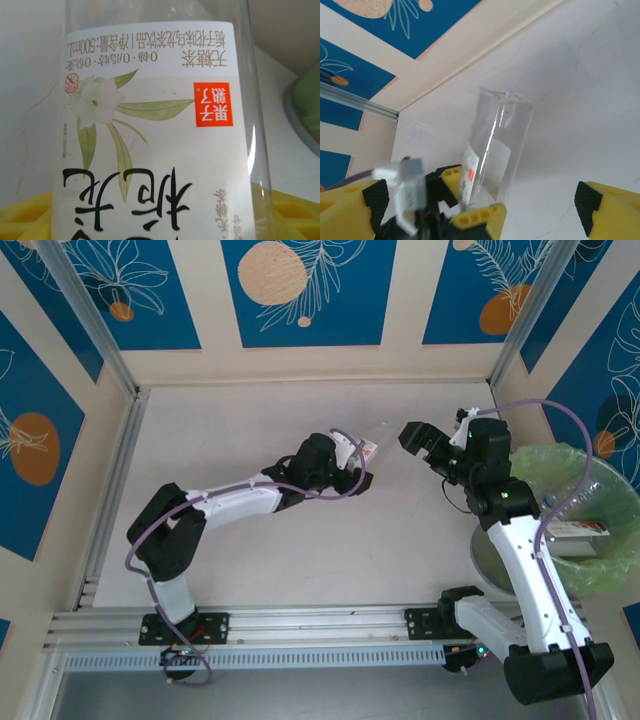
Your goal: Put the plastic bottles in the bin
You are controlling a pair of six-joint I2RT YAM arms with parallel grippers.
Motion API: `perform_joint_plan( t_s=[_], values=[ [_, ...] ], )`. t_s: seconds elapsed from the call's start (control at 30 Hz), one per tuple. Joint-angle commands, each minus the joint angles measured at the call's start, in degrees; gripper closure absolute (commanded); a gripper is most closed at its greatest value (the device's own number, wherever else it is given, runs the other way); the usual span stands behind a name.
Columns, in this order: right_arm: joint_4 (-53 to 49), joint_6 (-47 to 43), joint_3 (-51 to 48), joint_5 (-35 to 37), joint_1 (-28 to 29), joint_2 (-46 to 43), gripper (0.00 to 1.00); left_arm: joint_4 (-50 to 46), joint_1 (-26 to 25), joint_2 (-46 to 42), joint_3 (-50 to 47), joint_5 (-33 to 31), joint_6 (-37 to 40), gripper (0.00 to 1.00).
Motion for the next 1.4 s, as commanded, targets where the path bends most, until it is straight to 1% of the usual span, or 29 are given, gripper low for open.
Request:
perform_joint_plan(
  t_s=[0.0, 0.13, 0.23, 0.3, 0.47, 0.57, 0.67, 0.87, 0.93, 1.03, 1.1, 1.2, 1.37],
  values=[
    [1.80, 3.34, -0.79, 2.87, 0.58, 0.18, 0.02, 5.33, -1.80, -2.90, -1.09, -0.81, 4.75, 0.48],
    [3.69, 3.57, -1.10, -2.45, 0.63, 2.76, 0.03, 6.87, -3.65, -4.10, -1.55, 0.59, 6.26, 0.48],
    [2.21, 3.77, 0.63, -3.90, 0.74, 5.34, 0.03, 7.68, -3.98, -4.24, -1.35, 1.73, 5.52, 0.48],
    [4.03, 3.81, 0.15, -5.65, 0.75, 5.79, 0.06, 8.34, -4.18, -4.21, -1.37, 2.72, 5.43, 0.48],
    [6.12, 4.25, -1.25, -5.65, 0.73, 5.83, 0.11, 9.86, -4.47, -4.64, -1.94, 5.25, 5.62, 0.47],
    [8.47, 4.07, -2.21, -7.54, 0.80, 5.88, 0.14, 10.24, -4.59, -4.70, -1.94, 6.84, 5.66, 0.47],
    [9.82, 4.89, -2.66, -7.70, 0.76, 6.05, 0.14, 9.91, -4.77, -4.66, -1.40, 6.92, 5.64, 0.47],
    [11.25, 4.22, -4.04, -5.68, 0.79, 5.25, 0.32, 10.44, -4.99, -4.67, -0.90, 8.64, 5.72, 0.47],
    [12.67, 3.90, -5.08, -5.51, 0.80, 4.58, 0.43, 10.10, -5.04, -4.68, -0.81, 8.68, 5.89, 0.47],
    [13.13, 3.85, -5.81, -4.69, 0.75, 3.76, 0.55, 9.92, -5.04, -4.80, -0.71, 9.18, 6.01, 0.47],
    [13.30, 3.69, -6.34, -4.25, 0.80, 3.00, 0.59, 9.65, -5.10, -5.14, -0.59, 9.60, 6.01, 0.46],
    [12.57, 3.16, -6.74, -3.00, 0.76, 1.70, 0.60, 9.13, -5.04, -5.56, -0.37, 9.90, 5.96, 0.44],
    [12.80, 2.59, -8.05, -1.32, 0.80, -0.82, 0.66, 9.14, -5.04, -5.17, -0.16, 11.43, 5.75, 0.35]
  ],
)
